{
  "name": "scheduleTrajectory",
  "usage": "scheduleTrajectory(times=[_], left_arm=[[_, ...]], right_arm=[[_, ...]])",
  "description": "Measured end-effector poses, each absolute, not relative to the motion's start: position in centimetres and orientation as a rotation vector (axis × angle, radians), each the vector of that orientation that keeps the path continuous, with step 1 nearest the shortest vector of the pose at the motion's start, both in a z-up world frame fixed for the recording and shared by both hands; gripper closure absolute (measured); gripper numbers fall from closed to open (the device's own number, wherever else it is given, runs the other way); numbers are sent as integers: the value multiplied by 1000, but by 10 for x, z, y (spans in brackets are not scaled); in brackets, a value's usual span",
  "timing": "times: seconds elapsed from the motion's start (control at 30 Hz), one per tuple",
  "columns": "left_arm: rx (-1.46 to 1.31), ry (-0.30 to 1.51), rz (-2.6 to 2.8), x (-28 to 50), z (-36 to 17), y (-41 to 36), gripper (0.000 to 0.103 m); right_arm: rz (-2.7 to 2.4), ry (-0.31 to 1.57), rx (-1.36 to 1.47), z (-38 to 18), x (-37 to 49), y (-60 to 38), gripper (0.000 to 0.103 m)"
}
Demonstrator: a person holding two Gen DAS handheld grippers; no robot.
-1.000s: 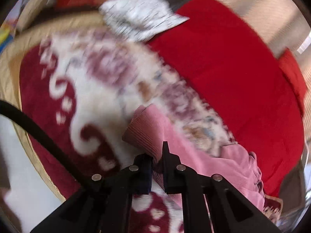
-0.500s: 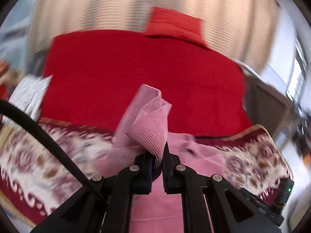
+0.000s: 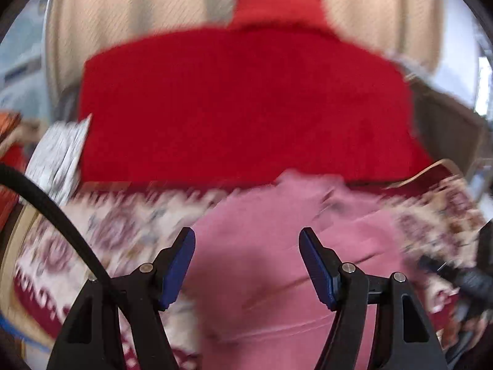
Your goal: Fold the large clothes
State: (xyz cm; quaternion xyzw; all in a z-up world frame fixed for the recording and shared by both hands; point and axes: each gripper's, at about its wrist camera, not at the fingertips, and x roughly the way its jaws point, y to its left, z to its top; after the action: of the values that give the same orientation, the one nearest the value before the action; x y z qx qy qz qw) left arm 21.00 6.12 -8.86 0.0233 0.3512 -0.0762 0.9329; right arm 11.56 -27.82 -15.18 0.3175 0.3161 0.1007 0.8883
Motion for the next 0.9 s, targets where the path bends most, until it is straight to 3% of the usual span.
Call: scheduleTrajectory(times=[0.23,0.27,0.3,0.33,0.37,0.47,0.63,0.8,0.9], left_arm=[[102,930,-33,231,-176,90,33],[127,977,-30,233,-188,88,34],[139,1005,-39,232,-196,86,38],[146,1027,-63,231,-203,84,42],[155,1035,-85,230,-205,80,44],[170,993,-126,220,-189,67,44],[208,912,-171,219,-173,38,42],[294,1057,-163,236,-226,17,39],[302,1014,-172,228,-216,18,38]], right_arm=[[303,882,844,-197,202,-257,33],[316,909,860,-204,210,-252,36],[299,944,843,-209,217,-246,43],[256,954,799,-206,220,-242,73],[265,956,753,-201,222,-237,87],[280,846,642,-163,213,-233,95],[170,603,499,-105,181,-259,96],[107,776,612,-153,184,-292,91],[175,840,726,-171,183,-293,86]])
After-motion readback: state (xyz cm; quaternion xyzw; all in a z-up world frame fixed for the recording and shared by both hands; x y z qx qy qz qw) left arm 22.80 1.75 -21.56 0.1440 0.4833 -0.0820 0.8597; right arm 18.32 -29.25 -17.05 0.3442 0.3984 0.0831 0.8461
